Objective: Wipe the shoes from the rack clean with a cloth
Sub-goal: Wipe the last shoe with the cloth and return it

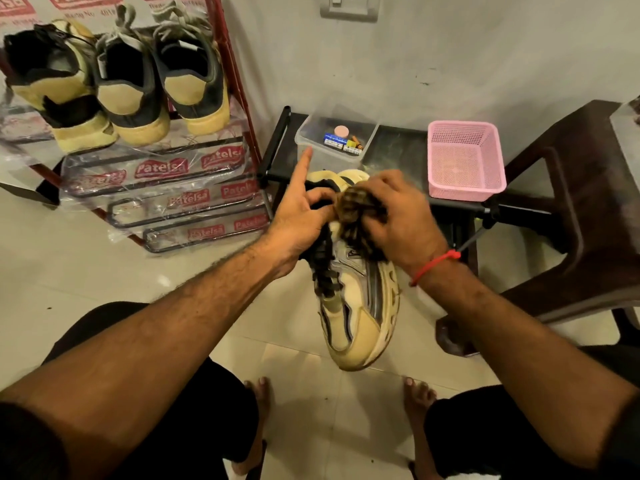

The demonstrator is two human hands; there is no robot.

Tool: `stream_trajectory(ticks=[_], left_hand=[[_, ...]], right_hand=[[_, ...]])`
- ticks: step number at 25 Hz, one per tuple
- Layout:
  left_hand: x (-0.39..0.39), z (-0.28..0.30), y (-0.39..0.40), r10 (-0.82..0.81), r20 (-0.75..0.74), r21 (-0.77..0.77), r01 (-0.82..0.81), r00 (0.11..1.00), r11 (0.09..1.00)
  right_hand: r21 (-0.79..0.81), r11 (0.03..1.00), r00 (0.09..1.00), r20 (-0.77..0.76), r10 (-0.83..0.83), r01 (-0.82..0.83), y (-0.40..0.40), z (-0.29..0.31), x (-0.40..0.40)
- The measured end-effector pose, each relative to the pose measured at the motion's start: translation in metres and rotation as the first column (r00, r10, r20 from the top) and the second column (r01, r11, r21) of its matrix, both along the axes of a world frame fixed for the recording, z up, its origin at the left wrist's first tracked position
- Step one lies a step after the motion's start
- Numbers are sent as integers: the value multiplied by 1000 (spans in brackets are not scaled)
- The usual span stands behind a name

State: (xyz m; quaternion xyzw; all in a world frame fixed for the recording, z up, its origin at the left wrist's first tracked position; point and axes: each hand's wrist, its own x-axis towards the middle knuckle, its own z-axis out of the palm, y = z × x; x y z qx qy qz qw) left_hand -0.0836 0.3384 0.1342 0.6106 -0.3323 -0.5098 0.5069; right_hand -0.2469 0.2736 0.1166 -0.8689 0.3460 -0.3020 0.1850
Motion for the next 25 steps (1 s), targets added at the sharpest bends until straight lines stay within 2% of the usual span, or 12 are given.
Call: stream_trajectory(ticks=[2, 5, 7, 9, 11, 13, 15, 17, 19, 20, 22, 25], left_hand=[[-4, 0, -2, 46, -33, -10, -46, 998, 999], [8, 5, -8, 185, -7, -7, -185, 983, 983], [17, 6, -11, 207, 6, -35, -207, 978, 978], [15, 9, -10, 155, -8, -34, -155, 988, 987], [7, 8, -7, 77, -54, -29, -78, 996, 996], [2, 6, -6, 59, -106, -56, -65, 993, 996], [8, 7, -9, 132, -104, -69, -140, 986, 988], [22, 7, -12, 203, -59, -92, -208, 977, 974], [26, 8, -13, 202, -49, -98, -206, 978, 974], [26, 10, -12, 182, -50, -99, -186, 982, 977], [24, 9, -13, 139, -83, -105, -148, 987, 983], [17, 9, -11, 44, -80, -114, -53, 996, 992]], right_hand=[[20, 1000, 999, 33, -21, 20, 1, 2, 1], [-21, 986, 986, -33, 164, -165, 46, -11, 8], [-80, 969, 967, -121, 223, -233, 62, -18, 7], [-116, 982, 987, -64, 144, -151, 40, -12, 7], [-63, 996, 998, 39, -53, 55, 8, 0, 9], [-5, 989, 983, 105, -148, 149, -6, 8, 6], [-45, 997, 994, 96, -55, 59, 12, 0, 7], [-98, 988, 993, -2, 117, -116, 49, -15, 11], [-112, 974, 979, -75, 191, -198, 61, -20, 9], [-119, 977, 983, -62, 170, -177, 51, -18, 8], [-113, 994, 1000, 18, 14, -12, 23, -9, 8], [108, 965, 955, 155, -252, 237, -11, 7, -2]])
